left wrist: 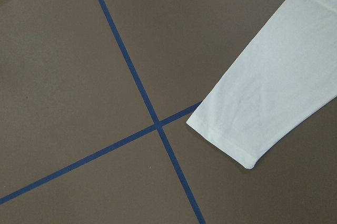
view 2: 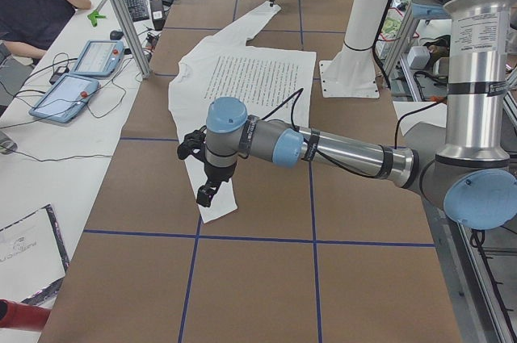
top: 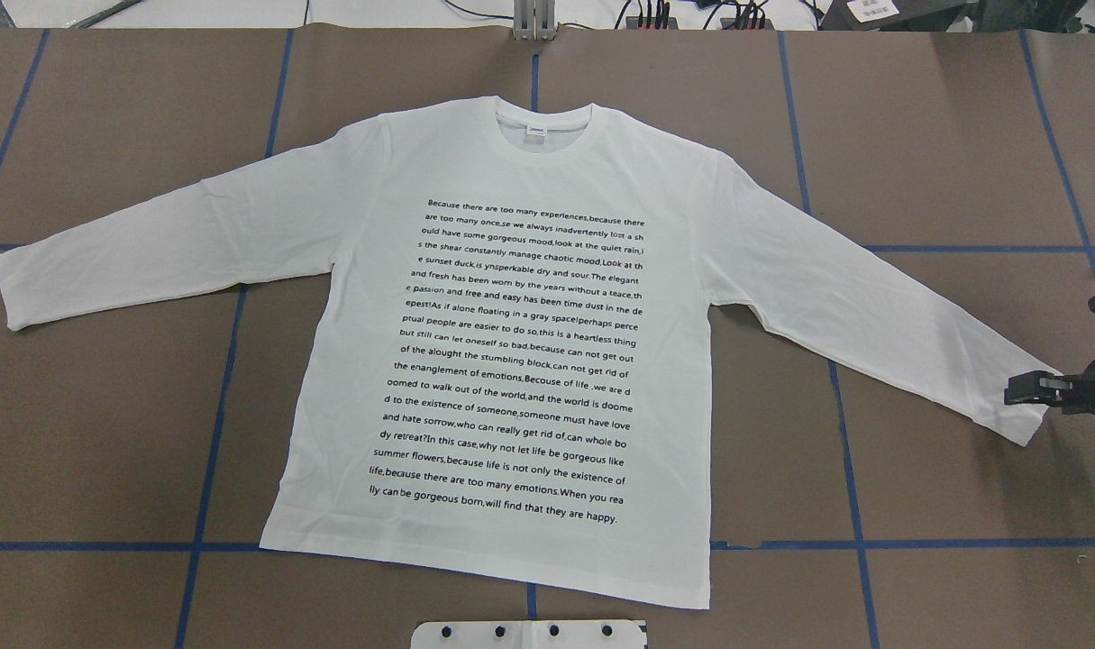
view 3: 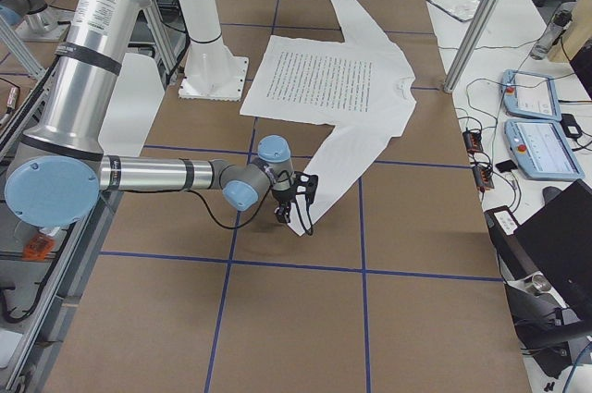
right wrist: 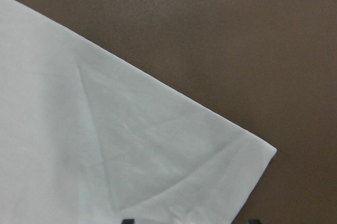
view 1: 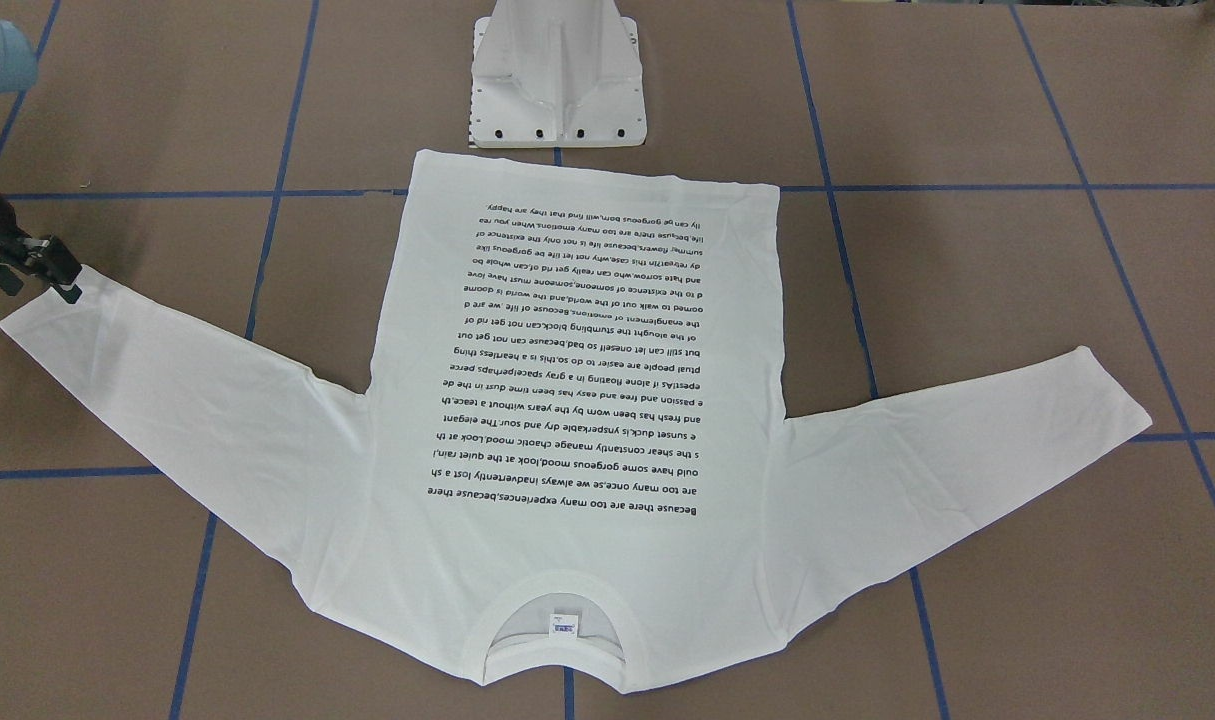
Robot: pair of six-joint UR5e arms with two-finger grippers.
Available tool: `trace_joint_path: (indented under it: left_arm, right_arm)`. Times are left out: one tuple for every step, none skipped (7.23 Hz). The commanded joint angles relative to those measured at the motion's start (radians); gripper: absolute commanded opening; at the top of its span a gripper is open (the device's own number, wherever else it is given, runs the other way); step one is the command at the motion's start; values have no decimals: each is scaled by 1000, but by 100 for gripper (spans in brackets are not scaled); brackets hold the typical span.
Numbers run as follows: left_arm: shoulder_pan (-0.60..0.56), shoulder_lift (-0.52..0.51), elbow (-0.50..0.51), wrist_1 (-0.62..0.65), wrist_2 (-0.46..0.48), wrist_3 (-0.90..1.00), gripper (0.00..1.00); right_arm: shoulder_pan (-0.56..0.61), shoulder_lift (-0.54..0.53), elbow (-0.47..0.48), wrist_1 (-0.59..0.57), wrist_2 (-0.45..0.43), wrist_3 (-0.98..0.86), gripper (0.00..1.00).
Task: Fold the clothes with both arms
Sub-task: 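Lower the right gripper and grasp the cuff of the sleeve nearest it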
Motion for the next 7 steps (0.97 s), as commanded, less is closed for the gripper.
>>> trace_joint_path:
  left_arm:
    - [0,1,0,0,-2,0,100]
    - [0,1,0,0,-2,0,100]
    - [0,1,0,0,-2,0,100]
    - [0,1,0,0,-2,0,100]
    - [0,1,0,0,-2,0,100]
    - [0,1,0,0,-2,0,100]
    - [0,1,-1,0,-2,0,100]
  right_arm:
    - [-27,-15,-3,-1,-21,0,70]
    - [-37,-15,-3,-1,-23,2,67]
    - [-40,-15,-3,-1,-25,2,63]
    - [-41,-15,-5,-1,-25,2,55]
    - [-43,-13,-5,-1,-23,11,37]
    - [-47,-9,-5,-1,-23,64,0]
    - [-51,-3,-2,-1,-23,77,0]
